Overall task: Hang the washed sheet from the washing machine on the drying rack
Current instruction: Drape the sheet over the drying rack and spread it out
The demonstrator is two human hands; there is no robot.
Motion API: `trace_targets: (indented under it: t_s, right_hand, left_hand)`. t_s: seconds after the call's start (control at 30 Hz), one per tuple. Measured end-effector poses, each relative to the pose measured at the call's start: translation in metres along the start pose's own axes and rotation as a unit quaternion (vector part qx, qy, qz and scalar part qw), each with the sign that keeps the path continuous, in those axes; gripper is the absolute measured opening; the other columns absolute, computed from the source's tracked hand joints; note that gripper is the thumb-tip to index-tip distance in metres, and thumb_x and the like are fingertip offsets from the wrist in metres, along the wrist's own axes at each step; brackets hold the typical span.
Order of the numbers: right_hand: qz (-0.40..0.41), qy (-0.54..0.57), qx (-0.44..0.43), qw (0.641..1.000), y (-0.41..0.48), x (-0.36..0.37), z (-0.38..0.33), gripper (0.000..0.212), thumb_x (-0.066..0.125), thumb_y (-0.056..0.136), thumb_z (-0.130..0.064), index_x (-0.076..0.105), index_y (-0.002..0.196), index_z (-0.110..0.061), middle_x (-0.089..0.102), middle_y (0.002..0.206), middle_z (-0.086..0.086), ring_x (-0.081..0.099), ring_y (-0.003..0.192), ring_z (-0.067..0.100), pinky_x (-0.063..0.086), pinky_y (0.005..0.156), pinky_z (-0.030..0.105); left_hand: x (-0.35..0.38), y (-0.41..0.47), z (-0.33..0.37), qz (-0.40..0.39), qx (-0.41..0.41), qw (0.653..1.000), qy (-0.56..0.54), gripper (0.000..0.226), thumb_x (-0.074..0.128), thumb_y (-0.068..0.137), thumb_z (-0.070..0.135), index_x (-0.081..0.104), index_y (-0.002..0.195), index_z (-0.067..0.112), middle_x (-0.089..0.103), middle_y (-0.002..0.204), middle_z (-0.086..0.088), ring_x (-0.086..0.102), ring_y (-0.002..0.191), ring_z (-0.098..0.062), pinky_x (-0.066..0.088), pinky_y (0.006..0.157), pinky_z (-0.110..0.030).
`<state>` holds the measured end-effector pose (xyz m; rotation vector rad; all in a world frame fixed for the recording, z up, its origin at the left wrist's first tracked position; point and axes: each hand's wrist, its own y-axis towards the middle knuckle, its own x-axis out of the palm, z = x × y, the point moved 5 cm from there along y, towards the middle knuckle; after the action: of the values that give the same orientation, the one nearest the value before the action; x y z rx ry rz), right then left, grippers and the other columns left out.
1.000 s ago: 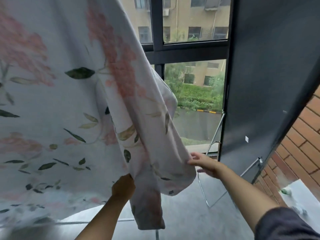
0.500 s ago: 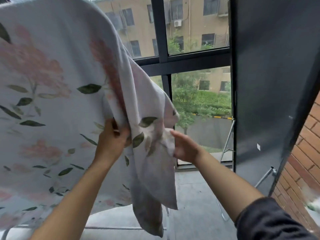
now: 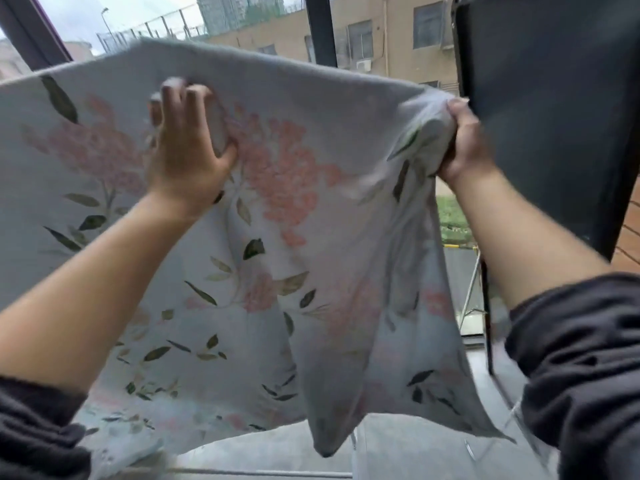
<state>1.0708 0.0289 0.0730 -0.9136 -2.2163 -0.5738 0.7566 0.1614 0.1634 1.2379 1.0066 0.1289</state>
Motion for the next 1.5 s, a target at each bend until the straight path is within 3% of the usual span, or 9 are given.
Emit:
trace_targets:
  t_s: [0.2, 0.4, 0.67, 0.83, 0.93, 1.1, 1.2, 1.37, 1.5]
  right_hand:
    - [0.040, -0.141, -0.011, 0.989, 0.017, 0.009, -0.053, 0.043, 0.065, 0.083, -0.026, 0.060, 0.121, -0.005, 0.068, 0.111, 0.017, 0.069, 0.093, 0.028, 0.057, 0.072, 0.040]
    - [-0.117, -0.194, 0.051, 0.973, -0.014, 0.016, -0.052, 0.050, 0.039, 0.091, -0.050, 0.071, 0.094, -0.012, 0.073, 0.092, 0.010, 0.067, 0.098, 0.025, 0.054, 0.079, 0.032]
    - [-0.361, -0.233, 0.086, 0.899, -0.053, 0.022, -0.006, 0.023, 0.074, 0.063, -0.021, 0.071, 0.085, -0.013, 0.069, 0.076, 0.000, 0.063, 0.069, 0.012, 0.051, 0.068, 0.022]
    - [-0.173, -0.501, -0.069, 0.846, -0.043, 0.012, 0.047, 0.039, 0.077, 0.076, -0.018, 0.057, 0.110, -0.019, 0.060, 0.111, 0.002, 0.056, 0.099, 0.008, 0.047, 0.086, 0.027]
    - [-0.258, -0.505, -0.006, 0.824, -0.050, 0.027, 0.089, 0.086, 0.077, 0.071, -0.040, 0.029, 0.141, -0.034, 0.034, 0.147, 0.002, 0.032, 0.131, 0.015, 0.038, 0.105, 0.034]
    - [-0.293, -0.455, 0.043, 0.840, -0.049, 0.048, 0.128, 0.030, 0.071, 0.083, -0.015, 0.061, 0.111, -0.016, 0.068, 0.107, 0.009, 0.064, 0.089, 0.012, 0.053, 0.074, 0.023]
    - [-0.336, -0.544, 0.126, 0.759, -0.057, 0.047, 0.149, 0.011, 0.069, 0.081, -0.011, 0.062, 0.086, -0.017, 0.064, 0.084, -0.005, 0.059, 0.075, -0.002, 0.051, 0.070, 0.020]
    - [-0.305, -0.682, 0.113, 0.655, -0.051, 0.036, 0.170, 0.038, 0.048, 0.095, -0.008, 0.037, 0.063, -0.024, 0.045, 0.072, -0.001, 0.043, 0.078, 0.013, 0.036, 0.062, 0.018]
    - [-0.245, -0.664, 0.078, 0.702, -0.037, 0.000, 0.169, 0.031, 0.052, 0.085, 0.000, 0.046, 0.057, -0.013, 0.049, 0.061, 0.001, 0.041, 0.067, 0.015, 0.034, 0.059, 0.028]
  left_hand:
    - [-0.014, 0.057, -0.002, -0.035, 0.046, 0.997, 0.050, 0.051, 0.050, 0.090, 0.039, 0.040, 0.134, 0.016, 0.039, 0.135, -0.020, 0.033, 0.127, -0.040, 0.025, 0.105, -0.057]
    - [-0.023, 0.078, -0.005, -0.042, 0.043, 0.991, -0.117, 0.043, 0.044, 0.086, 0.044, 0.066, 0.112, 0.018, 0.062, 0.114, -0.015, 0.053, 0.107, -0.029, 0.037, 0.097, -0.035]
    - [-0.019, 0.088, -0.007, -0.090, -0.032, 0.966, -0.241, 0.023, 0.043, 0.090, 0.010, 0.064, 0.096, 0.015, 0.059, 0.082, 0.000, 0.052, 0.077, -0.005, 0.040, 0.069, -0.017]
    - [-0.023, 0.082, -0.010, -0.130, -0.028, 0.922, -0.364, 0.039, 0.040, 0.089, -0.006, 0.055, 0.073, 0.027, 0.059, 0.078, 0.016, 0.054, 0.069, 0.015, 0.042, 0.073, -0.006]
    - [-0.023, 0.084, -0.014, -0.159, -0.021, 0.902, -0.401, 0.037, 0.045, 0.084, -0.005, 0.060, 0.067, 0.025, 0.066, 0.072, 0.021, 0.058, 0.077, 0.008, 0.043, 0.083, -0.012]
    - [-0.026, 0.088, -0.014, -0.192, -0.014, 0.893, -0.407, 0.035, 0.042, 0.090, -0.011, 0.055, 0.069, 0.014, 0.064, 0.067, 0.025, 0.056, 0.073, 0.012, 0.040, 0.078, -0.004]
    - [-0.025, 0.088, -0.014, -0.196, -0.017, 0.892, -0.407, 0.035, 0.043, 0.090, -0.011, 0.055, 0.069, 0.014, 0.064, 0.069, 0.023, 0.056, 0.073, 0.013, 0.039, 0.080, -0.003]
    - [-0.024, 0.088, -0.006, -0.189, -0.013, 0.897, -0.400, 0.034, 0.048, 0.089, -0.003, 0.060, 0.069, 0.021, 0.064, 0.084, 0.014, 0.056, 0.079, 0.012, 0.039, 0.088, -0.010]
    - [-0.027, 0.088, -0.008, -0.159, -0.008, 0.928, -0.336, 0.015, 0.050, 0.093, 0.009, 0.063, 0.093, 0.016, 0.063, 0.103, 0.001, 0.056, 0.093, 0.000, 0.043, 0.080, -0.011]
